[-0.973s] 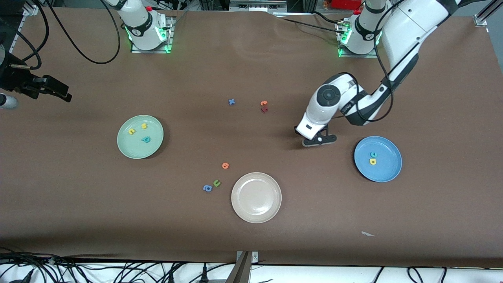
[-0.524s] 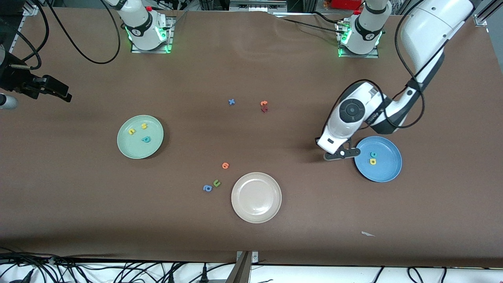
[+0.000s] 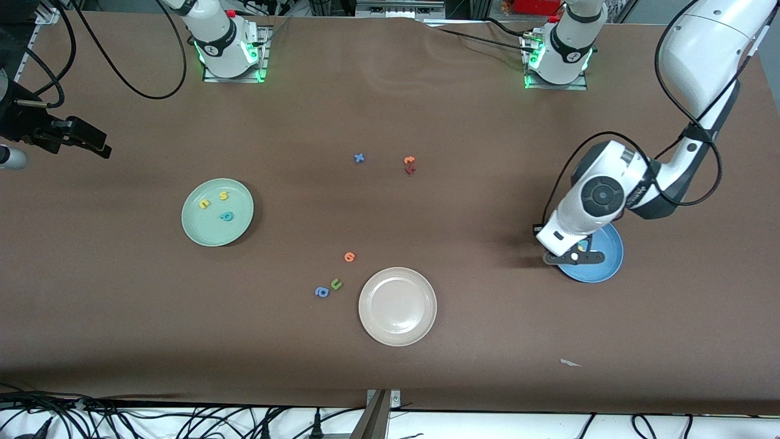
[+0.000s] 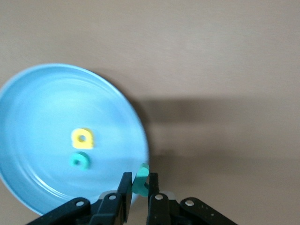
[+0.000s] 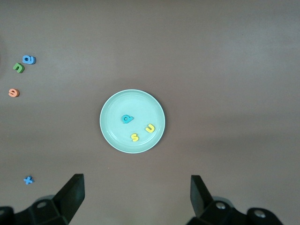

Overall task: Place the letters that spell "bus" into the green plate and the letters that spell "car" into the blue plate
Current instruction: 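Place the teal l on the blue plate with the left gripper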

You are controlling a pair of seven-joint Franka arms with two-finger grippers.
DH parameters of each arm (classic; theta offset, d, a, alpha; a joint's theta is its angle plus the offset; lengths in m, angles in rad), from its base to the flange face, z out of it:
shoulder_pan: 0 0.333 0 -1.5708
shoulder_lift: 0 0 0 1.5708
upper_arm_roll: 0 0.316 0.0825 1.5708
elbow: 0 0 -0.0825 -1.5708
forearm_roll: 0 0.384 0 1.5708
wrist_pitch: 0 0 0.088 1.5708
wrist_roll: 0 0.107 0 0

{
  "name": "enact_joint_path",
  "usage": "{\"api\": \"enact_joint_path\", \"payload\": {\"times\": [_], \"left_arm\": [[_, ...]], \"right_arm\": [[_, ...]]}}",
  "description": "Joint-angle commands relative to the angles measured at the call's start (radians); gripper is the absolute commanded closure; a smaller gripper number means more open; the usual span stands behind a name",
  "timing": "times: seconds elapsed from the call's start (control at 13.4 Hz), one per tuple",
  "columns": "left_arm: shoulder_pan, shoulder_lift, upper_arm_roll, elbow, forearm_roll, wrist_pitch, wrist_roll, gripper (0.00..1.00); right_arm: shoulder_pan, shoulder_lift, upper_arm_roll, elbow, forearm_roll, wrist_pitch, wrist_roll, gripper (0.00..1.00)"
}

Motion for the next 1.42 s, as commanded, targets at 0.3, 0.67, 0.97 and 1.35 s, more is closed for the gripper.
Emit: {"api": "enact_joint_path", "payload": {"times": [0.3,0.67,0.97,1.35], "left_arm": [[0.013,0.055,0.096,0.074,0.035,-0.022,0.226,0.35],[0.016,0.042,0.096,0.105,0.025,-0.026,0.212,0.00],[0.018,0.020,0.083,0.163,0.003,-0.159,0.217,0.00],[0.022,-0.072,0.098,0.217,-0.168,-0.283,0.365,0.00]], "right_arm": [[0.008,0.002,-0.003,0.016,0.008,-0.013,0.005,0.00],[0.013,0.003,-0.003,0.018,0.005,-0.005,0.005,0.00],[0.011,0.003,-0.003,0.018,0.005,-0.008,0.005,0.00],[0.011,0.003,-0.003,0.018,0.007,-0.013,0.003,0.00]]}}
